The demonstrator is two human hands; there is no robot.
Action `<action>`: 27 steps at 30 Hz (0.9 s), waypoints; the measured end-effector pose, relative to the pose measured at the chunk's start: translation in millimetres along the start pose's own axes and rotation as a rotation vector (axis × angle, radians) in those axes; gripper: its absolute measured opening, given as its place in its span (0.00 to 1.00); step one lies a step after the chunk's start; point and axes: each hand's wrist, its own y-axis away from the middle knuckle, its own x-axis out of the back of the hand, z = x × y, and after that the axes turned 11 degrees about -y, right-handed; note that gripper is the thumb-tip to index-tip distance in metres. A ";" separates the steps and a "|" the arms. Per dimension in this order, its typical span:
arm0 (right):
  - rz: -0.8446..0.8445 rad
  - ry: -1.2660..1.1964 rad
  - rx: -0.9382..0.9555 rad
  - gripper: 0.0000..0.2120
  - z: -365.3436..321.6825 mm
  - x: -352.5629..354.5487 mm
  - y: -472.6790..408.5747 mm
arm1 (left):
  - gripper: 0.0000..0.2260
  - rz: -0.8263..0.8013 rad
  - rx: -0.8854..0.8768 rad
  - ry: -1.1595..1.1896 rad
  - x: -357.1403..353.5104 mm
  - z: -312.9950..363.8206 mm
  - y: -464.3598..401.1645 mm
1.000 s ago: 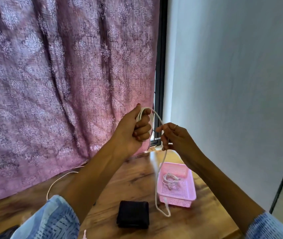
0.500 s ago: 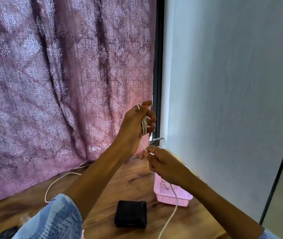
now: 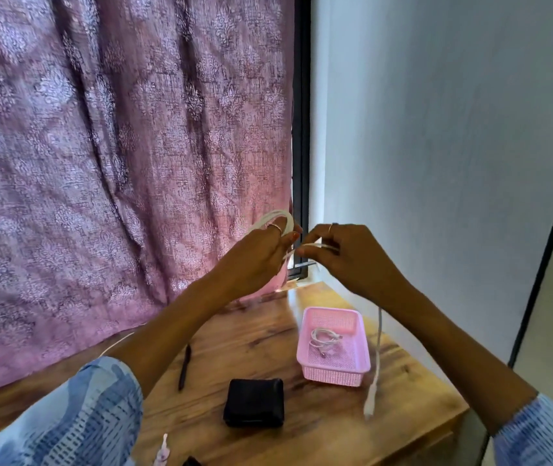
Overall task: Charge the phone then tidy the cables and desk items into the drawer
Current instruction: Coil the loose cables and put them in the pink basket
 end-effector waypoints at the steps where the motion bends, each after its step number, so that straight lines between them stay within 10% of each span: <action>1: 0.026 0.006 -0.003 0.09 1.8 2.4 -3.2 | 0.17 -0.021 0.012 0.082 1.9 3.6 1.6; 18: 0.187 -0.114 0.136 0.11 21.0 -8.4 -2.5 | 0.25 -0.287 0.249 0.860 13.1 26.7 15.3; 27: 0.189 -0.707 -0.269 0.19 2.1 -32.7 12.4 | 0.15 -0.282 0.171 1.424 8.2 29.3 12.7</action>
